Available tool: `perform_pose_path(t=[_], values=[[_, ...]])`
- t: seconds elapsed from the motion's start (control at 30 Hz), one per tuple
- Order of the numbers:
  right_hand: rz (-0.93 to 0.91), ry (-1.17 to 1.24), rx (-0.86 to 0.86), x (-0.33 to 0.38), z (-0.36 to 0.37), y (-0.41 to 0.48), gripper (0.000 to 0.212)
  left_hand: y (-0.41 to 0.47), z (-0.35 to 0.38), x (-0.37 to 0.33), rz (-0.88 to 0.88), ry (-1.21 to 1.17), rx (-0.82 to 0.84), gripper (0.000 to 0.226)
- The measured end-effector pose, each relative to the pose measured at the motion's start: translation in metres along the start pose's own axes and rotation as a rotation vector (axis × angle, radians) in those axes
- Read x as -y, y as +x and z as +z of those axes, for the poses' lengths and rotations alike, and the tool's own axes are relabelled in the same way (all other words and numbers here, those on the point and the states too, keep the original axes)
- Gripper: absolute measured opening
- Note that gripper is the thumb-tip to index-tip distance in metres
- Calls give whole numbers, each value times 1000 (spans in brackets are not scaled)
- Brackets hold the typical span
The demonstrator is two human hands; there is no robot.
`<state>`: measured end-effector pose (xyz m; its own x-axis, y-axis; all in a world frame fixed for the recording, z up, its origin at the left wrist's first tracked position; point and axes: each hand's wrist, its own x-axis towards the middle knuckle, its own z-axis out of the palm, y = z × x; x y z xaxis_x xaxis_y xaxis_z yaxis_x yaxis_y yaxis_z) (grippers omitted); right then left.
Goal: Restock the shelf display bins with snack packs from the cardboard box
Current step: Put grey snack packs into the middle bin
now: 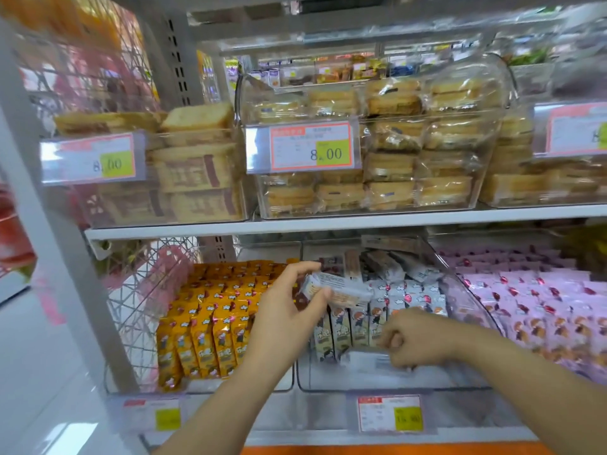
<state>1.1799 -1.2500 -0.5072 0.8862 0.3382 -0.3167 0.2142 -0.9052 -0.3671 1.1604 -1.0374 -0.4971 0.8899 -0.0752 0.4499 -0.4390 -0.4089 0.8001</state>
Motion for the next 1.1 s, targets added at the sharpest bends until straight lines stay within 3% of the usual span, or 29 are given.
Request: perform_pose_path(t=[0.13,0.23,0.4,0.53,0.63,0.73,0.93,1.03,1.1], values=[[20,219,-81,-19,-29,-40,18,4,-2,-4,-23,-83,-49,41],[-5,569,-218,-28,-36,-62,22,8,9,-9,-27,-100,-39,39],[-50,1014,-184,-23,-32,-76,26,4,40,-27,28,-19,152,36],[-68,1172,-232,-14,-28,-80,24,-6,58,-43,175,63,236,37],[-55,1159,-316,-13,-26,-80,21,-8,65,-46,208,27,222,26],[-20,1136,-419,-14,-27,-80,21,-8,66,-49,96,-67,210,14],[34,804,-642,-26,-36,-90,13,-4,61,-37,-72,-188,190,31],[49,669,-539,-30,-40,-98,18,1,54,-35,-177,-325,189,37],[104,353,-490,-34,-44,-101,33,5,53,-32,-212,-319,210,35]])
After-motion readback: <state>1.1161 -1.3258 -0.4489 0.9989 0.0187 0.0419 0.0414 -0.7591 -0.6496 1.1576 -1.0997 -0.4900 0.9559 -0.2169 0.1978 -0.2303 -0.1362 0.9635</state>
